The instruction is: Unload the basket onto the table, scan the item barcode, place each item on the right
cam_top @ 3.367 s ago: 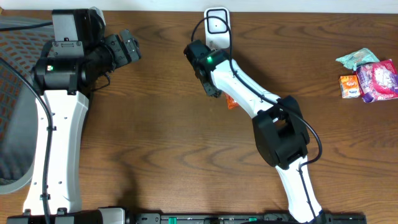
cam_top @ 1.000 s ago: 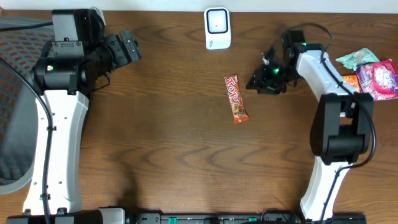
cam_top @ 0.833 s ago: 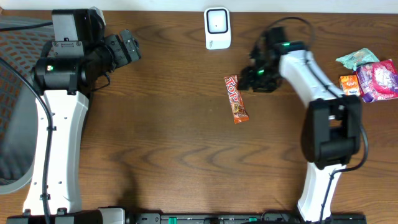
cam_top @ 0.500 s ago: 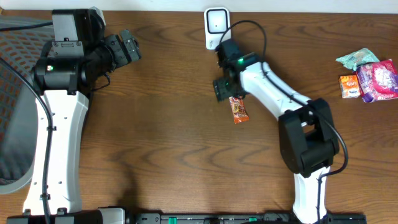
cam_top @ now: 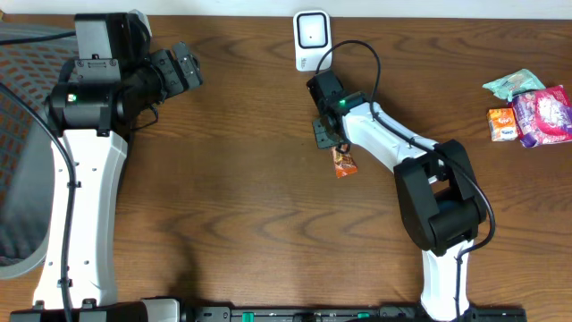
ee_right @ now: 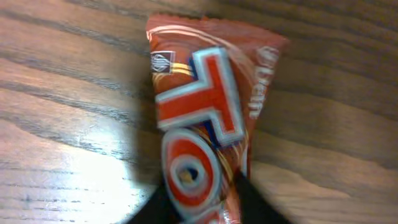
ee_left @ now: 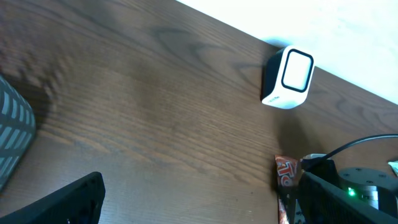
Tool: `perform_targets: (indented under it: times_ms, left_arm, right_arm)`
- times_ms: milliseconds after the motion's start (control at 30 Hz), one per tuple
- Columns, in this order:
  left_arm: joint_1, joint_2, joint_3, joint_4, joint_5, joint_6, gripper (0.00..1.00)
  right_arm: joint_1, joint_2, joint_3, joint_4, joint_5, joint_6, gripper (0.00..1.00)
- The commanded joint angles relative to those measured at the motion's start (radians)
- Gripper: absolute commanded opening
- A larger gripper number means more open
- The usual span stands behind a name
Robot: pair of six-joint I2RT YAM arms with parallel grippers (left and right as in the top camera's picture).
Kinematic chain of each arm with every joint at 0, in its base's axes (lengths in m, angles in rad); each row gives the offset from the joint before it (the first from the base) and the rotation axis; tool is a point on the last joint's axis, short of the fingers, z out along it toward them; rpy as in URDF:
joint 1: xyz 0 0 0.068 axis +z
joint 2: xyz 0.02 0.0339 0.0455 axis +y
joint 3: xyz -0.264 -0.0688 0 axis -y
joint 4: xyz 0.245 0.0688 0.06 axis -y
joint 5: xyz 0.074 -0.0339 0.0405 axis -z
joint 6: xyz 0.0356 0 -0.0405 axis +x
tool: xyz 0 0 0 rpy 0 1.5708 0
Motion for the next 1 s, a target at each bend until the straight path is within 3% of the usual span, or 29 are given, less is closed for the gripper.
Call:
perform_targets:
  times_ms: [0,200,400,600,733,967]
  left_arm:
    - [0.003,0.005,-0.003,0.0,-0.003,0.009,0.98]
    - [0.003,0.005,-0.003,0.0,-0.003,0.009,0.98]
    - [0.003,0.005,-0.003,0.0,-0.003,0.009,0.98]
    - [0.003,0.005,-0.003,0.0,-0.003,0.009,0.98]
    - [0.003,0.005,-0.003,0.0,-0.003,0.009,0.98]
    - [0.003,0.005,-0.003,0.0,-0.003,0.009,0.98]
  right_arm:
    - [-0.008,0.026,-0.029,0.006,-0.051,0.008,0.01]
    - [-0.014,0.018,0.083,-0.003,-0.055,-0.005,0.01]
    - [-0.016,0.009,0.319,0.022,-0.053,-0.113,0.01]
    - [-0.025,0.015,0.358,0.243,0.01,-0.131,0.01]
    - [-0.036,0.043,0.352,0.39,0.009,-0.026,0.01]
    - [-0.036,0.147,0.352,0.541,0.01,0.002,0.01]
